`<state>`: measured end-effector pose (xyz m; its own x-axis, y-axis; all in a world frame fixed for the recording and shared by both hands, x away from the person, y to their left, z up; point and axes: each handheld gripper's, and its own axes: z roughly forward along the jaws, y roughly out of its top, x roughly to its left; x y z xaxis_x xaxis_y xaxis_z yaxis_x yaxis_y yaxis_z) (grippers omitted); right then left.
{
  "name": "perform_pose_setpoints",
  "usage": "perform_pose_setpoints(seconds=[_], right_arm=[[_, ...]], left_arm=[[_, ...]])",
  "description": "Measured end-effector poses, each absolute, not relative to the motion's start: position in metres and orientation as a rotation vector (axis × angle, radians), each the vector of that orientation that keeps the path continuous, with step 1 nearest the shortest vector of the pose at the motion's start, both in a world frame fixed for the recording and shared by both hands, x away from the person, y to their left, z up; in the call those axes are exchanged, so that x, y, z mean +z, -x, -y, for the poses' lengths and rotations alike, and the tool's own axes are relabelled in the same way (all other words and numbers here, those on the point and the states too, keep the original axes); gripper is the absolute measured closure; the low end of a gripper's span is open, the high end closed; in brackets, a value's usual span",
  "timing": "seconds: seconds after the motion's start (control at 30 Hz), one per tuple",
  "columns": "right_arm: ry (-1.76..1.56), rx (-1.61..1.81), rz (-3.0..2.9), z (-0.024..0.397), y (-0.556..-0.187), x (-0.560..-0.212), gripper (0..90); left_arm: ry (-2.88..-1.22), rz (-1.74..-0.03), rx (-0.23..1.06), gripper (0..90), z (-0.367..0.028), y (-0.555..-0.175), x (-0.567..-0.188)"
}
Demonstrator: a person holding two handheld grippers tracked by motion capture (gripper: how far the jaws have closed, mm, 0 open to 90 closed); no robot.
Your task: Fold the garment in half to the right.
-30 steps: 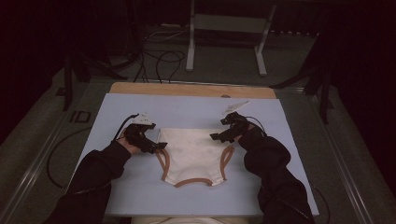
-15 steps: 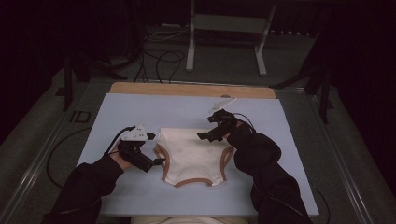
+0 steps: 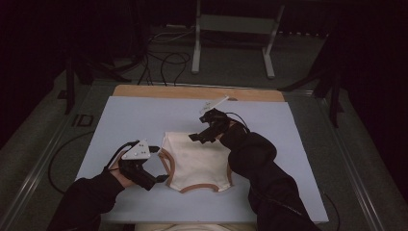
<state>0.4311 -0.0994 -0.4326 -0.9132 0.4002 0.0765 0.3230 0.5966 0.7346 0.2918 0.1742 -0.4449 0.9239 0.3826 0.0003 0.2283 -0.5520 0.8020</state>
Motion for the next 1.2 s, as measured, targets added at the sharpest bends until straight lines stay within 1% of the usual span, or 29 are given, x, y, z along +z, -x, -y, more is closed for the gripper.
perform_pose_setpoints(seconds=[0.03,0.33,0.37,0.43,0.7,0.77,0.93,1.0,1.07,1.1,1.2], right_arm=[[-0.615,1.216,-2.725,0.097,-0.431,-0.432,10.3],[-0.597,1.183,-2.756,0.065,-0.435,-0.438,10.3],[-0.583,1.187,-2.763,0.059,-0.436,-0.441,10.3],[-0.587,1.194,-2.765,0.056,-0.436,-0.442,10.3],[-0.578,1.183,-2.813,0.033,-0.436,-0.454,10.3],[-0.566,1.185,-2.827,0.025,-0.436,-0.457,10.3],[-0.561,1.181,-2.844,0.018,-0.434,-0.461,10.4],[-0.555,1.180,-2.849,0.016,-0.435,-0.463,10.3],[-0.557,1.183,-2.852,0.015,-0.435,-0.465,10.3],[-0.566,1.174,-2.858,0.014,-0.435,-0.466,10.3],[-0.563,1.169,-2.858,0.013,-0.435,-0.467,10.3]], left_arm=[[-2.184,-0.422,0.210,2.6,-0.173,-0.290,-0.447],[-2.226,-0.354,0.164,2.9,-0.155,-0.279,-0.462],[-2.234,-0.353,0.165,4.6,-0.151,-0.278,-0.465],[-2.246,-0.327,0.147,5.2,-0.147,-0.277,-0.470],[-2.326,-0.265,0.171,8.4,-0.134,-0.278,-0.485],[-2.357,-0.261,0.175,12.1,-0.131,-0.280,-0.490],[-2.418,-0.260,0.153,14.6,-0.130,-0.284,-0.504],[-2.434,-0.254,0.170,14.9,-0.130,-0.285,-0.507],[-2.446,-0.253,0.170,16.6,-0.130,-0.287,-0.509],[-2.453,-0.252,0.162,19.3,-0.129,-0.288,-0.510],[-2.469,-0.246,0.158,20.2,-0.126,-0.288,-0.514]])
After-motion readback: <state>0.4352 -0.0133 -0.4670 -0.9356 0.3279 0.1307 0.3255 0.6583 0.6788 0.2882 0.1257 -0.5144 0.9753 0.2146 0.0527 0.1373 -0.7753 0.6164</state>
